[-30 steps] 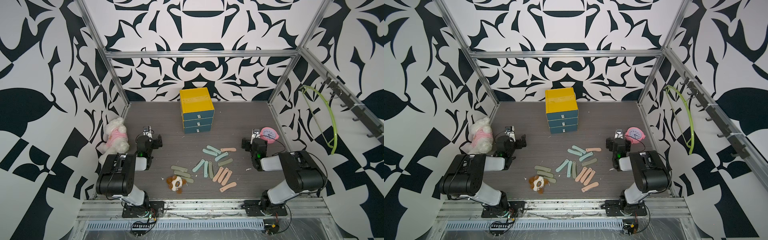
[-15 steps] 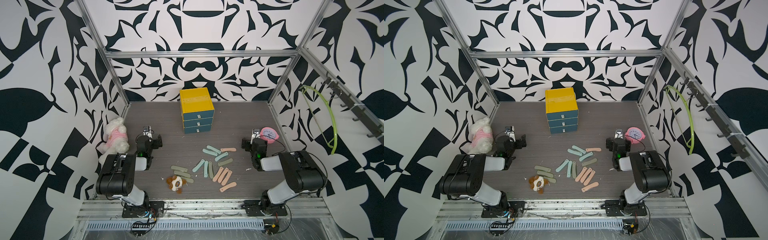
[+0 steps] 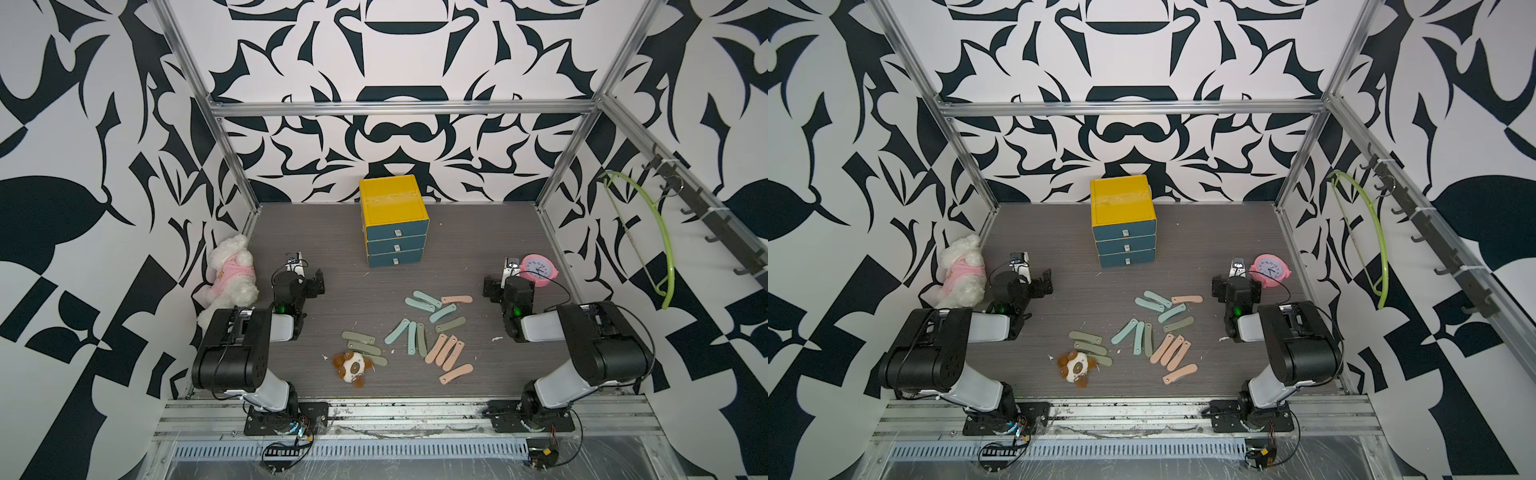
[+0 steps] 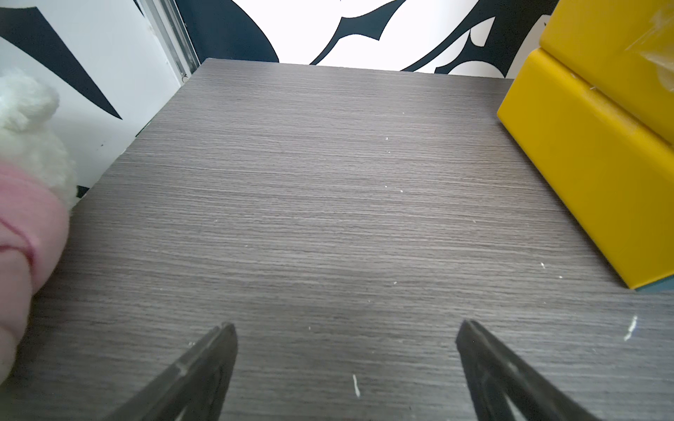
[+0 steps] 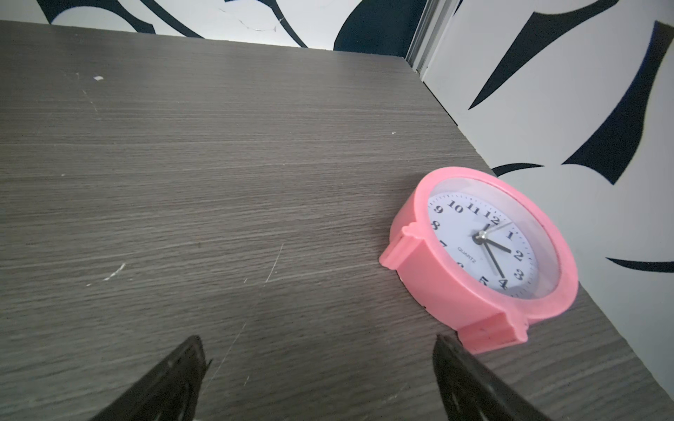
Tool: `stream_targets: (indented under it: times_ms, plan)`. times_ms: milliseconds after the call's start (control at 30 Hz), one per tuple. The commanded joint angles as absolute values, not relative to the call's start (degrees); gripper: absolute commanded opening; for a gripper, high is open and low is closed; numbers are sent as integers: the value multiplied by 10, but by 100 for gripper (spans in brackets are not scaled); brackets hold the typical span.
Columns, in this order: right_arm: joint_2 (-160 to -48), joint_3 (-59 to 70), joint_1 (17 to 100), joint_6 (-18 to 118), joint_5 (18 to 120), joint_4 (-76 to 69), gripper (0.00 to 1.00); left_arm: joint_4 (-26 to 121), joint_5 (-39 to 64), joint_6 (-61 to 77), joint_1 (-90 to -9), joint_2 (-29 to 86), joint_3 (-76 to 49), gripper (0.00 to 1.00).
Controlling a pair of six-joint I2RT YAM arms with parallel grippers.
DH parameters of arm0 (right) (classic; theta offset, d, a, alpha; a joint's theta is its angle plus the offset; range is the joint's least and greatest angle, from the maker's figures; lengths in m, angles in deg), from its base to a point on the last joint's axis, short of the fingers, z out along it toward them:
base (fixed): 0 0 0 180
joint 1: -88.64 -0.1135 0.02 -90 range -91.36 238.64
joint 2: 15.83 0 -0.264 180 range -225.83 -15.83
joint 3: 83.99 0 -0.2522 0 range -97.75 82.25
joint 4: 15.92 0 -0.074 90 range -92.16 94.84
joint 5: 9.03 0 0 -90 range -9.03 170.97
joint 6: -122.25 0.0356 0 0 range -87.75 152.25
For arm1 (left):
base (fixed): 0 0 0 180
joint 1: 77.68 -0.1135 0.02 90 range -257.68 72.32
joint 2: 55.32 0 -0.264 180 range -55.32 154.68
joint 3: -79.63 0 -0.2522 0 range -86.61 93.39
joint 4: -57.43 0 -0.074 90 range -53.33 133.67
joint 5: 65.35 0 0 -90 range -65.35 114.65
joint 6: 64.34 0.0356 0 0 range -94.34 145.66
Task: Place the fruit knives into the drawer by color
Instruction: Adjust the storage box at the center of the board.
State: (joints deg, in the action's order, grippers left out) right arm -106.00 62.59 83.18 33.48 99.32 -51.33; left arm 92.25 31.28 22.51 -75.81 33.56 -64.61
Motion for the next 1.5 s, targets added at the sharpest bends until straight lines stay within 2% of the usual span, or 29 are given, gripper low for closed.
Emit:
stream_targets:
  times_ms: [0,300,367,467,600,667,733,800,867,900,933,1000,1100,1167,1233,1267,1367,1467]
  plan:
    - [-1048,615,832,330,992,-533,100,928,317,224,-760,328,-645,99]
    - [-1042,614,833,330,995,-529,100,931,317,224,-760,326,-648,99]
    - [-1013,585,831,332,1001,-454,100,911,328,220,-760,314,-633,99]
    - [-965,502,826,342,1008,-270,100,776,322,224,-759,269,-582,99]
    - [-910,472,801,389,1063,-213,100,709,368,215,-736,221,-546,99]
    - [-893,463,786,418,1092,-206,100,709,342,189,-733,191,-538,99]
    - [-889,433,787,526,1108,-148,100,749,323,134,-733,182,-533,99]
    - [-893,373,793,636,1130,-15,100,763,371,15,-733,182,-515,99]
    - [-901,360,801,626,1068,-22,100,695,435,-138,-734,182,-480,99]
    - [-898,367,801,630,1065,-37,100,617,443,-225,-738,162,-456,99]
    - [-892,376,802,647,1054,-55,100,568,429,-271,-746,161,-435,99]
    - [-889,377,802,649,1027,-69,100,618,348,-245,-756,172,-431,99]
    - [-912,323,803,627,940,-19,99,652,295,-270,-757,197,-432,99]
    - [-937,295,803,625,868,-12,91,672,226,-267,-757,209,-424,99]
    - [-955,286,803,631,822,-33,86,654,186,-265,-751,224,-396,99]
    - [-967,273,803,639,804,-35,85,629,150,-258,-751,235,-372,97]
    - [-1003,235,803,660,743,-50,78,629,48,-242,-747,274,-323,78]
    - [-1043,198,802,692,694,-84,67,658,-2,-242,-736,305,-300,71]
